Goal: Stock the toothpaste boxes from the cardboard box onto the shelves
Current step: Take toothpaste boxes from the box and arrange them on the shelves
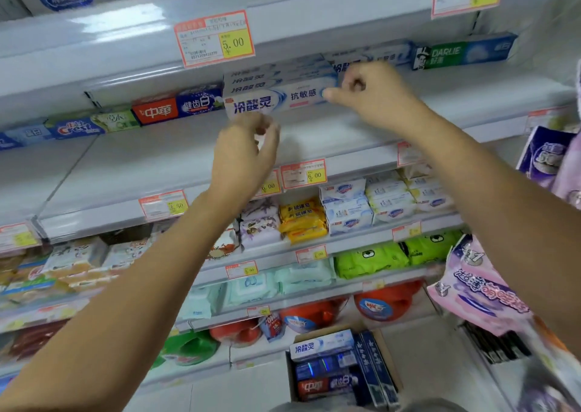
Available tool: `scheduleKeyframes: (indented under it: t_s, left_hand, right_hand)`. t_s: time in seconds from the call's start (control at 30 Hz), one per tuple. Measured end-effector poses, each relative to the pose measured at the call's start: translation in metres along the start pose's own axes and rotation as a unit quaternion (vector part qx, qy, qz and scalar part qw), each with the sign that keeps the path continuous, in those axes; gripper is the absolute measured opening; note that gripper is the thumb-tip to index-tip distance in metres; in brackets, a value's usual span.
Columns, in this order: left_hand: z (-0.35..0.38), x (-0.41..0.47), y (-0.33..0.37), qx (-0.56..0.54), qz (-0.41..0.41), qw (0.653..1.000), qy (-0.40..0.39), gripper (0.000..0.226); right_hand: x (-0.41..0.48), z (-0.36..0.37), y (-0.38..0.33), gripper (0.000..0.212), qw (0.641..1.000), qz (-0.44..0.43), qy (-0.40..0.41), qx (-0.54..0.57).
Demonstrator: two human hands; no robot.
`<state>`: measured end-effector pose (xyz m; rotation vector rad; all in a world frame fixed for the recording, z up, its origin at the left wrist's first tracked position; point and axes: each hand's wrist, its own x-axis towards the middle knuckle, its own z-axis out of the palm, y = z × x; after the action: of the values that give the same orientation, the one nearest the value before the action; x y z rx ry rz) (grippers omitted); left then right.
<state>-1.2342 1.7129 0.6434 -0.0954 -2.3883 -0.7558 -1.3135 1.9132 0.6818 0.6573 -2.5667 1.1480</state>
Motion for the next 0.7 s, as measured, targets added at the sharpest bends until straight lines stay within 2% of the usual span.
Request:
scheduleKeyframes:
  t_s: [0.07, 0.13, 0.2, 0.3, 0.43, 0.53, 0.7]
  left_hand:
    - [0.002, -0.039, 0.006, -0.054, 0.037, 0.998, -0.011, 0.028]
    - [0.011, -0.074, 0.000, -0.071, 0.054, 0.995, -0.042, 0.040]
    - [0.030, -0.109, -0.016, -0.095, 0.044, 0.990, -0.096, 0.046]
    - [0.068, -0.163, -0.045, -0.124, -0.016, 0.977, -0.174, 0.042]
    - [0.125, -0.228, -0.091, -0.112, -0.127, 0.948, -0.270, 0.034]
    - [0.167, -0.274, -0.125, -0.081, -0.159, 0.926, -0.333, 0.032]
    - [0.237, -0.349, -0.180, -0.021, -0.253, 0.884, -0.394, 0.020]
  right_hand:
    - [-0.035, -0.003, -0.005, 0.049, 0.999, -0.020, -0.039, 0.029]
    - [-0.067, 0.002, 0.000, 0.053, 0.995, -0.019, -0.092, 0.022]
    - [-0.095, 0.016, 0.019, 0.054, 0.990, -0.007, -0.139, 0.024]
    - [-0.137, 0.052, 0.063, 0.052, 0.978, 0.024, -0.205, 0.030]
    - [-0.193, 0.122, 0.148, 0.039, 0.954, 0.139, -0.266, -0.015]
    - [-0.243, 0.180, 0.215, 0.043, 0.935, 0.231, -0.266, -0.035]
    - [-0.329, 0.265, 0.304, 0.042, 0.881, 0.346, -0.315, -0.068]
